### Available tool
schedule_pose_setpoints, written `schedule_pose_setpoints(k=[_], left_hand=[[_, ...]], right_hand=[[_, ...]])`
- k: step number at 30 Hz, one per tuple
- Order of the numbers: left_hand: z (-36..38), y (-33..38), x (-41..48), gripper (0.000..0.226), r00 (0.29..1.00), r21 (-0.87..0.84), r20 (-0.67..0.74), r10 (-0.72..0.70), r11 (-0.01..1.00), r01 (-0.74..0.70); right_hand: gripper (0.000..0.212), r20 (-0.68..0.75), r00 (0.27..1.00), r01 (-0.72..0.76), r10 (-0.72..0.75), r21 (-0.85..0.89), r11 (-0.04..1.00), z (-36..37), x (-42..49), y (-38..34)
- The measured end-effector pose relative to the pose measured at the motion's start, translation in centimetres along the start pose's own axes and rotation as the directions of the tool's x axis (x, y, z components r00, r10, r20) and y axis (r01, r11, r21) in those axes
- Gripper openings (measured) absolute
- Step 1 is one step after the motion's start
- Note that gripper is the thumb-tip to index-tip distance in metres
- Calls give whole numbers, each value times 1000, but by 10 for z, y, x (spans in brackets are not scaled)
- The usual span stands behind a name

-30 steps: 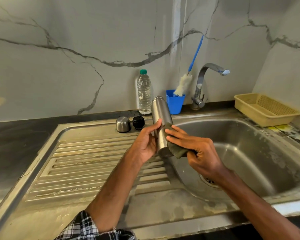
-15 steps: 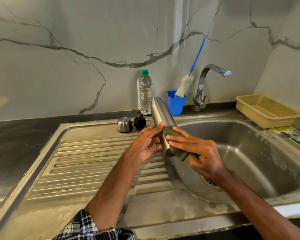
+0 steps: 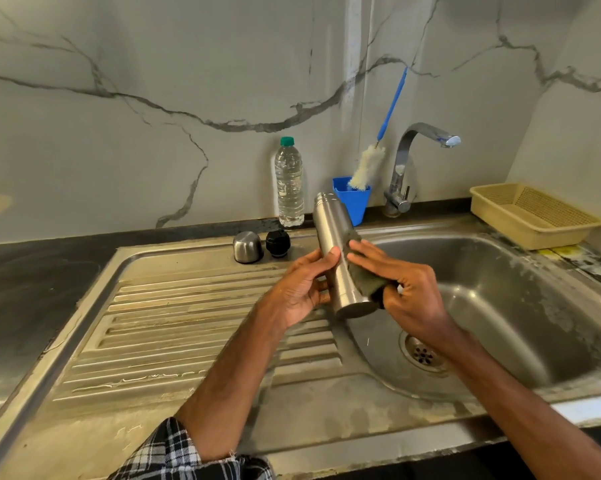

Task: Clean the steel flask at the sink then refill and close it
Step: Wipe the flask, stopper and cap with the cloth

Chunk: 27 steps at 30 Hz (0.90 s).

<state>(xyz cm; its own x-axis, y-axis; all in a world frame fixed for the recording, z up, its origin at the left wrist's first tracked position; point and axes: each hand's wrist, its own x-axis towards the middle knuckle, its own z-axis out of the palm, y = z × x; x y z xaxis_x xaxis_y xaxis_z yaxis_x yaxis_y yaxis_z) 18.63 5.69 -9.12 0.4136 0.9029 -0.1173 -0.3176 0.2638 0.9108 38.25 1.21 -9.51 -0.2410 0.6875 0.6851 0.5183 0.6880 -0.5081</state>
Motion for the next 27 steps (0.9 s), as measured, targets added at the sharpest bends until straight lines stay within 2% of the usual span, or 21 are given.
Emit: schedule_pose_setpoints(k=[2, 6, 10, 11, 15, 16, 19, 20, 24, 25, 27], left_hand=[[4, -4, -1, 46, 1000, 29, 7, -15, 999, 15], [7, -7, -1, 48, 998, -10, 59, 5, 1000, -4], [5, -12, -1, 52, 997, 70, 77, -15, 997, 10], [6, -13, -1, 50, 997, 77, 77, -18, 997, 12], [7, -9, 1, 52, 995, 66, 95, -5, 998, -1], [7, -9, 3, 53, 994, 85, 108, -5, 996, -4], [10, -13, 0, 52, 992, 122, 124, -32, 992, 17], [10, -14, 0, 52, 992, 117, 124, -35, 993, 20], [12, -11, 1, 55, 987, 101, 156, -30, 995, 14], [12, -10, 2, 57, 986, 107, 164, -36, 994, 18], [13, -13, 1, 64, 982, 116, 179, -60, 992, 39]], right_hand=[[73, -52, 997, -54, 55, 12, 998, -1, -2, -1], [68, -15, 996, 82, -82, 6, 997, -2, -5, -5], [79, -89, 987, -136, 134, -18, 990, -8, 4, 5], [77, -103, 986, -134, 130, -32, 990, -8, 4, 3], [63, -39, 996, 80, -86, -136, 987, -11, 0, -3], [67, -45, 996, 65, -72, -136, 989, -13, 2, 2], [80, -130, 983, -139, 129, -70, 988, -13, 8, 10], [78, -136, 983, -135, 125, -67, 989, -12, 8, 9], [63, -31, 995, 95, -98, -92, 991, -13, 6, 8], [65, -39, 996, 72, -76, -93, 993, -15, 8, 12], [74, -102, 993, -65, 56, -90, 994, -17, 12, 20]])
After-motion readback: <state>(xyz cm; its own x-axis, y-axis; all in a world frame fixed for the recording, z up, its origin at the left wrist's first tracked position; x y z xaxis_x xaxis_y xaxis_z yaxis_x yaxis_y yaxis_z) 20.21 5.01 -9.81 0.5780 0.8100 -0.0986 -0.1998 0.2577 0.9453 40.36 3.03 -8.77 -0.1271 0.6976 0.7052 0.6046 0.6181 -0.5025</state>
